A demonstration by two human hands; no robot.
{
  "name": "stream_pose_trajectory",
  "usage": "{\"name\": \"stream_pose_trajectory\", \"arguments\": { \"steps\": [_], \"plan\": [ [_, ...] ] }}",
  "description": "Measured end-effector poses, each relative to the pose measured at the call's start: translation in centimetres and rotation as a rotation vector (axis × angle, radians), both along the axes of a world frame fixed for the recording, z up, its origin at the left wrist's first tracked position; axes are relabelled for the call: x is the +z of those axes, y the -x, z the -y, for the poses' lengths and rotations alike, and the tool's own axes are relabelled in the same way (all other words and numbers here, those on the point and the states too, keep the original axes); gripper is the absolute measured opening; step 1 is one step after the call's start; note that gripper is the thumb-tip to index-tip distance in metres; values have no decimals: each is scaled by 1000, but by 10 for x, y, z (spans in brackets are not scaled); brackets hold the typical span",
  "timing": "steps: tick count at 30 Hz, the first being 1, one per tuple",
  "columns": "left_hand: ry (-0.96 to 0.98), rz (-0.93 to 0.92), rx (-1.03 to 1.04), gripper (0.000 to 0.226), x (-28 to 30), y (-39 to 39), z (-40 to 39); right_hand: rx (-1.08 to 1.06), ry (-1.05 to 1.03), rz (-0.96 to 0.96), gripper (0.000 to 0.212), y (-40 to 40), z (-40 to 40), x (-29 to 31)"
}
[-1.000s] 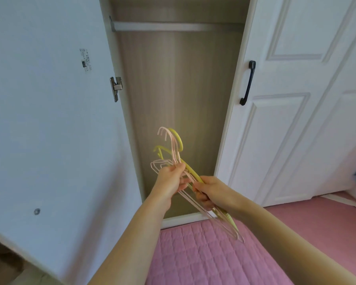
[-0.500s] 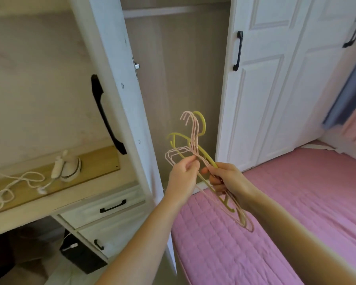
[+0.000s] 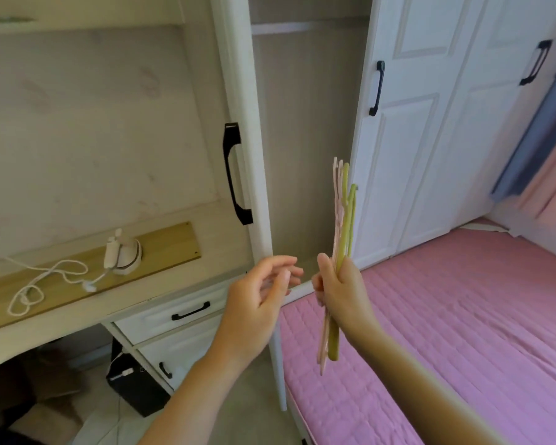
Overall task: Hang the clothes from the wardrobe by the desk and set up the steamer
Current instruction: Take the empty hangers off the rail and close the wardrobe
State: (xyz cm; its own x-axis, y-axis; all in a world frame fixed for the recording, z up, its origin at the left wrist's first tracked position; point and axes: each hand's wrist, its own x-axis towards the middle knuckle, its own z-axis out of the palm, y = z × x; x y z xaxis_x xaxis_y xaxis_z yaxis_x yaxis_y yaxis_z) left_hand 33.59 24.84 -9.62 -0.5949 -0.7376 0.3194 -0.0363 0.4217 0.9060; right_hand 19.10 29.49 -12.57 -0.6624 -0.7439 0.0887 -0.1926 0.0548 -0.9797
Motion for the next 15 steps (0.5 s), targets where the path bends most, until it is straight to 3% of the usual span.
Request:
{"name": "stream_pose_trajectory", "arguments": {
  "steps": [6,8,11,15],
  "plan": [
    [57,-210,291,8,21,-20,19,-50,43,-38,28,-16,12,-1],
    [70,-248,352,14,28,-19,28,-28,31,-85,27,-22,13,1],
    [79,-265,349,32,40,-13,36,30,55,-93,37,-34,12,8],
    [67,-290,329,32,55,-2,37,42,76,-105,40,-45,15,16]
  ]
}}
